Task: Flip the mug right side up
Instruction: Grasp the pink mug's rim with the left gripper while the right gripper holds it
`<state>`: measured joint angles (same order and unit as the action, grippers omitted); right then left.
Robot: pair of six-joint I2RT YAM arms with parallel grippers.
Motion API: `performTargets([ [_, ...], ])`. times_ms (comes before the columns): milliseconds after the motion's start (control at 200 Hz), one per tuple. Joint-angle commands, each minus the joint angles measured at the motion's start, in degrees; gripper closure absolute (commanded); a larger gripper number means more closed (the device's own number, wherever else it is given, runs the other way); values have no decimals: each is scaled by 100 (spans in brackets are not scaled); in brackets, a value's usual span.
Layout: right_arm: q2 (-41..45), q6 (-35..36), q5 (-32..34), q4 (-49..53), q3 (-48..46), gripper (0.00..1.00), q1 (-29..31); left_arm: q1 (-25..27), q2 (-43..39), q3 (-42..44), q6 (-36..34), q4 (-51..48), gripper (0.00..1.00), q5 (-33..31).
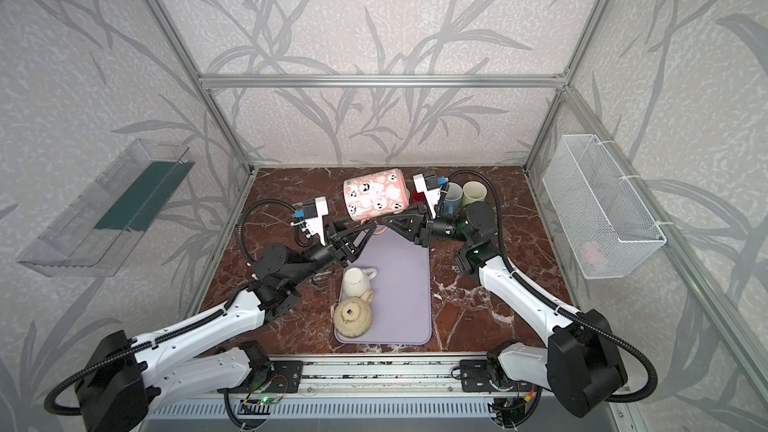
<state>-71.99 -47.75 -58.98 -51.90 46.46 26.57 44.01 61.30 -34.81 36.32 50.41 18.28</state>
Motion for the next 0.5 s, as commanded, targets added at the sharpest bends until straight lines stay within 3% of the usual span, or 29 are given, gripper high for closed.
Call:
performTargets([
  [0, 71, -4, 4, -725, 4, 100, 53, -22, -5, -285, 25, 225, 53, 181],
  [495, -176, 37, -8, -760, -5, 100, 189, -32, 157, -360, 39, 320, 76, 282],
])
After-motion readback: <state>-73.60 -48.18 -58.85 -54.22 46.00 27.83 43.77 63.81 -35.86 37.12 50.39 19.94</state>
